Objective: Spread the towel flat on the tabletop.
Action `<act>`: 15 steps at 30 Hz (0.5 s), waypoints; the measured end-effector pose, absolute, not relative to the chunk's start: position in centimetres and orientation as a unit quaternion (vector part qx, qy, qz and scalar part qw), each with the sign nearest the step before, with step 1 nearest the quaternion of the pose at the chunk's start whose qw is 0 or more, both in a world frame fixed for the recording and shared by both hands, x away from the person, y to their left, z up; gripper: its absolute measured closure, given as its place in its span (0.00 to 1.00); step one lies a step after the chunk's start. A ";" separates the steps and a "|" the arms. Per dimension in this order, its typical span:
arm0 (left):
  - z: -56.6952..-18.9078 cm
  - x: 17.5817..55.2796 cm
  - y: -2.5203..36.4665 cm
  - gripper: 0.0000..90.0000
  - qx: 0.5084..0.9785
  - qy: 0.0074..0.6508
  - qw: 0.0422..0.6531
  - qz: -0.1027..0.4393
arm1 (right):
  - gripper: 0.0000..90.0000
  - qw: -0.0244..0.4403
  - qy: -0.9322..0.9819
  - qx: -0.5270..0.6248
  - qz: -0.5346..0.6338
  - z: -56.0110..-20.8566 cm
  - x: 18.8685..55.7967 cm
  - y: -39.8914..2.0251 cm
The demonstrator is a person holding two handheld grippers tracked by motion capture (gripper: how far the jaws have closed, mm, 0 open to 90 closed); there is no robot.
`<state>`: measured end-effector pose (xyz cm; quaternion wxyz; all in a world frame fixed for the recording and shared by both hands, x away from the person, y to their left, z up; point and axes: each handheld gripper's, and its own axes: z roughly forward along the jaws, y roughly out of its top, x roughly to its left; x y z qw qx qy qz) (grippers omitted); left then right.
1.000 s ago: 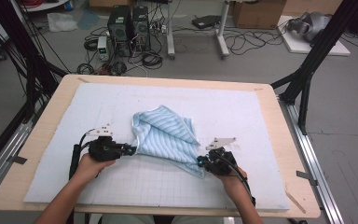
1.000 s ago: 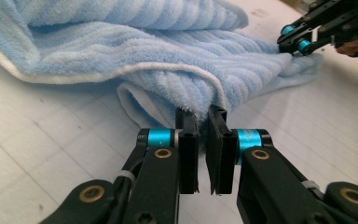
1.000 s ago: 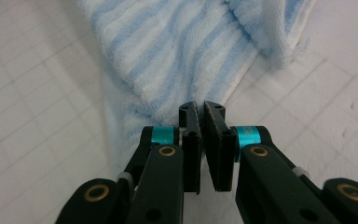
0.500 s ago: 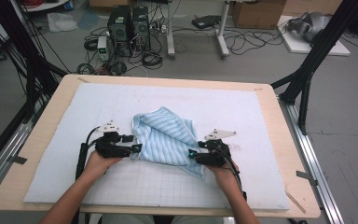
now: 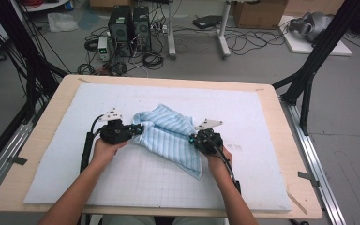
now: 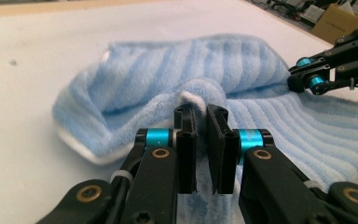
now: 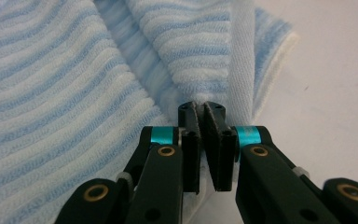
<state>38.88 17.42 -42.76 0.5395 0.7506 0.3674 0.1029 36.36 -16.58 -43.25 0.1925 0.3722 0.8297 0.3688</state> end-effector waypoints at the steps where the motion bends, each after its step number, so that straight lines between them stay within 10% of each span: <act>1: -42.6 39.4 17.3 0.91 0.747 0.368 0.543 0.107 | 0.95 0.202 0.827 0.373 0.370 -43.1 36.8 -16.6; 15: -43.5 44.5 14.7 0.93 0.737 0.367 0.544 0.165 | 0.97 0.263 0.784 0.444 0.345 -43.7 42.1 -18.3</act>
